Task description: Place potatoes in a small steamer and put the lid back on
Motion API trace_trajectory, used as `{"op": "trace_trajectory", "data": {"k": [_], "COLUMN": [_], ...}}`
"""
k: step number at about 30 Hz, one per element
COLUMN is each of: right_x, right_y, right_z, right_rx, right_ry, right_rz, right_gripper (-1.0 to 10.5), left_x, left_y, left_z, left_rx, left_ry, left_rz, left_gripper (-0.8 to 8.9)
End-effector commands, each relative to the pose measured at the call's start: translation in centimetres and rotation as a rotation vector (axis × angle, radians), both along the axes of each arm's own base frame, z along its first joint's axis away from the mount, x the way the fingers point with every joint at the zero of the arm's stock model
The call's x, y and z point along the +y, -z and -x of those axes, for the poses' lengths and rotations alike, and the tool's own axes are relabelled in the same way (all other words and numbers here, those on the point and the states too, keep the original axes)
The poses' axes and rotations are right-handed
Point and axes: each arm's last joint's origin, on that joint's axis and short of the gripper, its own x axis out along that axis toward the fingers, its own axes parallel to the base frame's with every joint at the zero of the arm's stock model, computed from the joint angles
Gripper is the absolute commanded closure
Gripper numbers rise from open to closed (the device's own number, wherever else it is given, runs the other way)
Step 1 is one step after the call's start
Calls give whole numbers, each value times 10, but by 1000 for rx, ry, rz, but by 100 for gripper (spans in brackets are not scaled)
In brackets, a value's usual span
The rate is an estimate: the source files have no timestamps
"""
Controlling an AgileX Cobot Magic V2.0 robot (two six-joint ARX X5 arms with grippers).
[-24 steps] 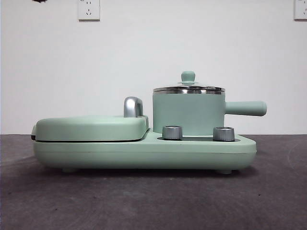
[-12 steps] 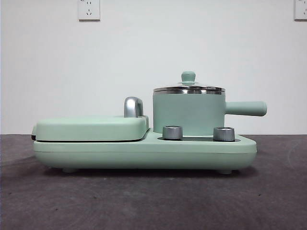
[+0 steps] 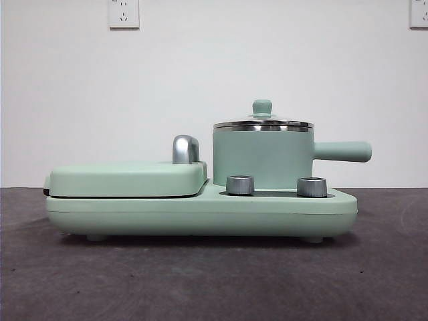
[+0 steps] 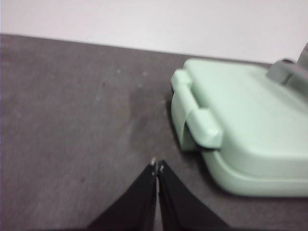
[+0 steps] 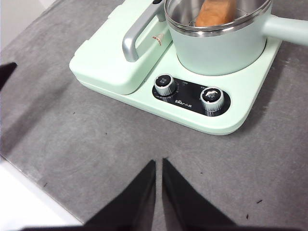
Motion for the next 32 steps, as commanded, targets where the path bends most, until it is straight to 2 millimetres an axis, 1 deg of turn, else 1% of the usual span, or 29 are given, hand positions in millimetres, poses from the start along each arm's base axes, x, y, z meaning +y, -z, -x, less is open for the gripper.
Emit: {"op": "trace_trajectory", "data": {"k": [1, 5, 21, 24, 26, 28, 30, 32], "right_x": [1, 1, 1, -2, -4, -7, -13, -21], "right_y": [-1, -1, -1, -1, 3, 13, 26, 43], "right_z": [0, 0, -1, 0, -2, -6, -11, -15], "right_rx": [-12, -11, -13, -43, -74, -133, -222, -302], "right_ry": [-9, -9, -9, 18, 21, 58, 140, 267], "right_rz": [-3, -2, -3, -21, -62, -94, -90, -43], "right_gripper": [929, 929, 929, 929, 929, 929, 929, 929], "left_x": [0, 0, 0, 0, 0, 0, 0, 0], "left_y": [8, 3, 3, 3, 3, 3, 3, 3], "left_z": [-1, -2, -2, -2, -2, -2, -2, -2], "left_rx": [16, -34, -35, -35, -35, -35, -35, -35], "left_ry": [-7, -7, -7, -7, -7, -7, -7, -7], "left_rz": [-6, -3, -3, -3, -3, -3, -3, -3], "left_gripper": [807, 807, 807, 807, 807, 807, 807, 807]}}
